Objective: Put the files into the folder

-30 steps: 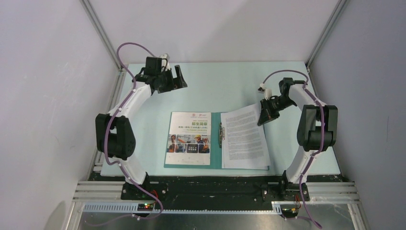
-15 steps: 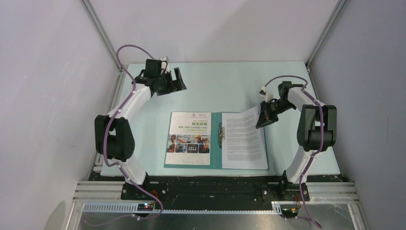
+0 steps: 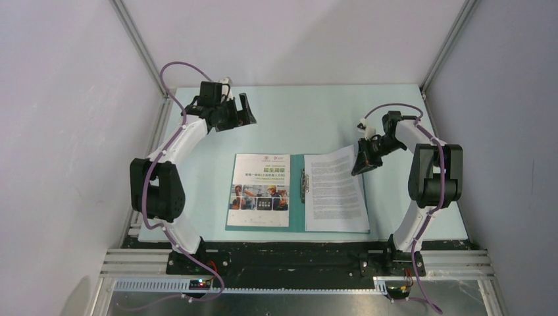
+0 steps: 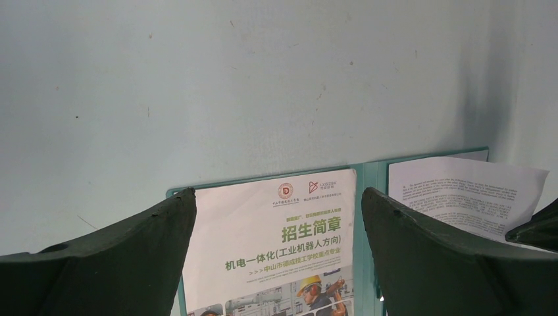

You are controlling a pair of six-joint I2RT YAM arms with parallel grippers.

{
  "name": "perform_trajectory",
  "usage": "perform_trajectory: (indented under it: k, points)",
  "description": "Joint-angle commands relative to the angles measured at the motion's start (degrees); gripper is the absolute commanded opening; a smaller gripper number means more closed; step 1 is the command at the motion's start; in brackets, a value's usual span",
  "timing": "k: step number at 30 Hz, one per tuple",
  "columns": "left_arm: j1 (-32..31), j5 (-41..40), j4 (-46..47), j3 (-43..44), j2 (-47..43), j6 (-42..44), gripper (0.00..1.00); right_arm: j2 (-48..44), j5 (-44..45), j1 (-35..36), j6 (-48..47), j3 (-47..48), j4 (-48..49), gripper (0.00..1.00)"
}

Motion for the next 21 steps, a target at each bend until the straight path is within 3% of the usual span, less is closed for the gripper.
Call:
perform_trajectory:
  k: [1,15,19,21]
  points:
    - [0.34,-0.32,0.66,0.44,-2.54,0.54,1.00,-1.24,0.92,0.71,1.18,-0.68,0.47,0.00]
    - [0.35,-0.48,0.68,0.37,-2.12,0.29,1.00,-1.45,2.87,1.28,1.86,-1.27,1.17,0.00]
    - [0.34,-0.57,0.69,0.29,-2.17,0.28,1.00,-1.39,3.79,2.91,1.85,-1.28,1.52,0.12]
    - [0.35,-0.56,0.73,0.27,-2.23,0.28,1.00,-1.63,5.10,3.26,1.85,-1.26,1.58,0.24]
